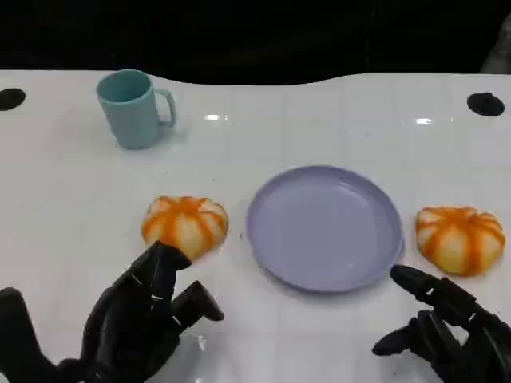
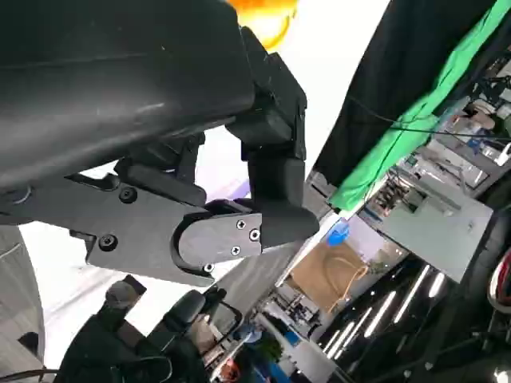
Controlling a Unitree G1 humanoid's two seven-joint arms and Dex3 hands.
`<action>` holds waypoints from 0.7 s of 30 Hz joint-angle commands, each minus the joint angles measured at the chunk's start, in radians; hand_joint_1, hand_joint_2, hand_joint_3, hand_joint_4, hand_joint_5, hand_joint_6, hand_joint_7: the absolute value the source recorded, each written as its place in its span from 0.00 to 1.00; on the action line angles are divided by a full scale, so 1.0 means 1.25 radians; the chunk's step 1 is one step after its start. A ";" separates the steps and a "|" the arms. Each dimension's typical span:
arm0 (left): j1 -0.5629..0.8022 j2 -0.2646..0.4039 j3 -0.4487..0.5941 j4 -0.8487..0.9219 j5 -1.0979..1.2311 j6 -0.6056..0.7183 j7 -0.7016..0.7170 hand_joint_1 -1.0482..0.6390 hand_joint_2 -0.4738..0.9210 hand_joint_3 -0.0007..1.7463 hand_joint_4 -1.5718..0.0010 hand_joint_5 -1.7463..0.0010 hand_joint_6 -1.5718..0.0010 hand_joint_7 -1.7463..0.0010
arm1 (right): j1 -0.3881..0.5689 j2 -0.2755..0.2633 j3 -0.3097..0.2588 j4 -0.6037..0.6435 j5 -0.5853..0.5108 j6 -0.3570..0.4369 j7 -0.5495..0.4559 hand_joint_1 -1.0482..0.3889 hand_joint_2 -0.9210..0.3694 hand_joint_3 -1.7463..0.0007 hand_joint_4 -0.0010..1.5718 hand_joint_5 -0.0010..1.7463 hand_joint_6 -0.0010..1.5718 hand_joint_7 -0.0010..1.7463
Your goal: Grasp the bread from the table and place it into the plate.
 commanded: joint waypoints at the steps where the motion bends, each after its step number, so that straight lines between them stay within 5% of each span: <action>1: -0.002 0.007 0.002 -0.008 0.003 0.000 -0.002 0.32 1.00 0.26 0.55 0.00 0.66 0.06 | 0.003 -0.011 -0.007 -0.007 0.001 0.000 -0.005 0.20 0.00 0.82 0.47 0.64 0.60 0.21; 21: 0.003 0.006 0.006 -0.021 -0.007 0.018 0.005 0.32 1.00 0.27 0.56 0.00 0.66 0.06 | 0.006 -0.012 -0.006 -0.010 0.001 -0.002 -0.003 0.20 0.00 0.81 0.47 0.64 0.60 0.22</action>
